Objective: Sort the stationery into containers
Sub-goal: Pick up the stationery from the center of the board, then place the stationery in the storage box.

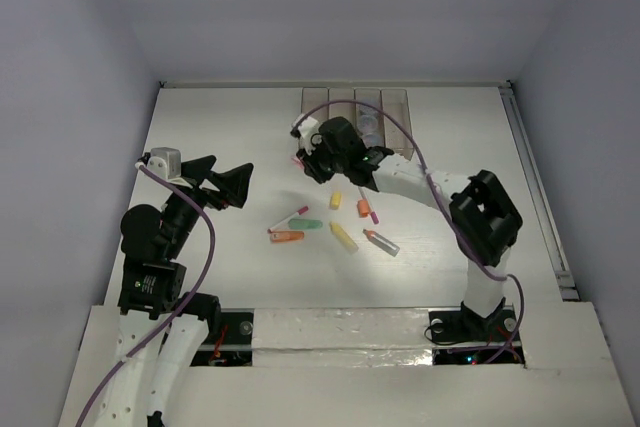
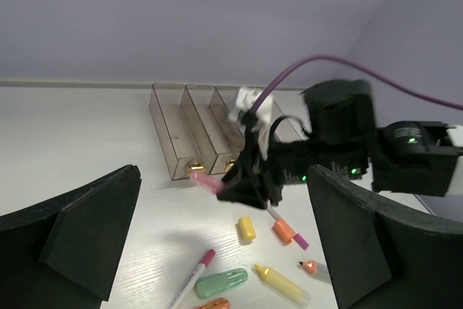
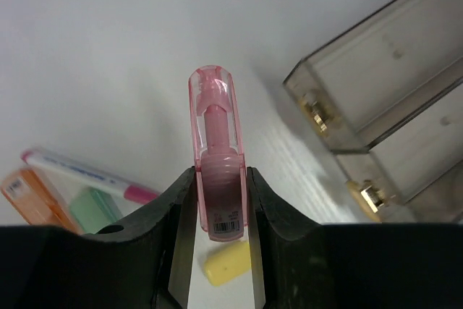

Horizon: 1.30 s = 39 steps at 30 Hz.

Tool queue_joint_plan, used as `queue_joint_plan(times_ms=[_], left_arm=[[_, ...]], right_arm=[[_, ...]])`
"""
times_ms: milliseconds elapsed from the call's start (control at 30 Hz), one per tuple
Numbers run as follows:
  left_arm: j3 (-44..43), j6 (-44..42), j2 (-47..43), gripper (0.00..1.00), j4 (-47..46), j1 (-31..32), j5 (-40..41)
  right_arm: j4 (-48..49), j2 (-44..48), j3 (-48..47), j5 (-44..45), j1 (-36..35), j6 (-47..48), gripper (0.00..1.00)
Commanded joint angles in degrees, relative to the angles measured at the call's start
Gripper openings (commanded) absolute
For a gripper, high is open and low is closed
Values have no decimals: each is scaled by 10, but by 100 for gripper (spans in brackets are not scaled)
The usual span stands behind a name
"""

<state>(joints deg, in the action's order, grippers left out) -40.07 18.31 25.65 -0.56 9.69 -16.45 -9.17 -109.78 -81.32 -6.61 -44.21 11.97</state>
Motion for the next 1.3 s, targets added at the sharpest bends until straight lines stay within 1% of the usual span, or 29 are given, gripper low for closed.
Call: queue_joint_plan(times_ms=[0,100,133,167,200,267,300,467,533,633,867,933,967,1000,1067,1100,1200,1267], left_arm=[[3,-2,-3,99,-23,3,-3],[3,-2,-3,99,-23,3,-3],[3,-3,-3,99,-23,3,-2],[3,-2,-3,99,-23,3,-3],[3,-3,-2,99,-23,3,-3],[3,-3,-3,99,-23,3,-3],[3,-2,-3,99,-23,3,-3],[3,-2,0,99,-23,3,-4],[3,-2,1,99,-23,3,-6],[2,-3,5,99,-23,3,-6],[2,-3,6,99,-23,3,-5],[1,-4,7,99,-23,3,-5],[1,-3,5,99,-24,3,-6],[2,-3,5,99,-23,3,-6],[1,-4,5,99,-23,3,-5],[1,-4,5,99,-23,3,-6],[2,-5,4,99,-23,3,-5],[2,-3,4,99,-24,3,-5]], right_arm=[[115,51,0,38,18,-54,15],[136,58,-2,104,63,-100,14],[136,61,-4,111,78,-113,14],[125,62,-9,103,116,-144,14],[125,62,-14,103,139,-158,14],[94,48,-40,49,180,-193,14],[73,43,-45,45,210,-196,15],[34,12,-78,53,282,-205,15],[14,-14,-106,38,308,-204,16],[-15,-51,-147,45,320,-191,16],[-24,-83,-169,41,320,-186,19],[-28,-91,-172,47,325,-187,23],[-30,-94,-176,49,325,-187,28],[-33,-97,-180,51,325,-187,38],[-36,-98,-184,57,325,-186,52],[-37,-97,-185,56,325,-186,65],[-31,-74,-173,45,325,-186,70],[-28,-55,-162,27,325,-188,70]])
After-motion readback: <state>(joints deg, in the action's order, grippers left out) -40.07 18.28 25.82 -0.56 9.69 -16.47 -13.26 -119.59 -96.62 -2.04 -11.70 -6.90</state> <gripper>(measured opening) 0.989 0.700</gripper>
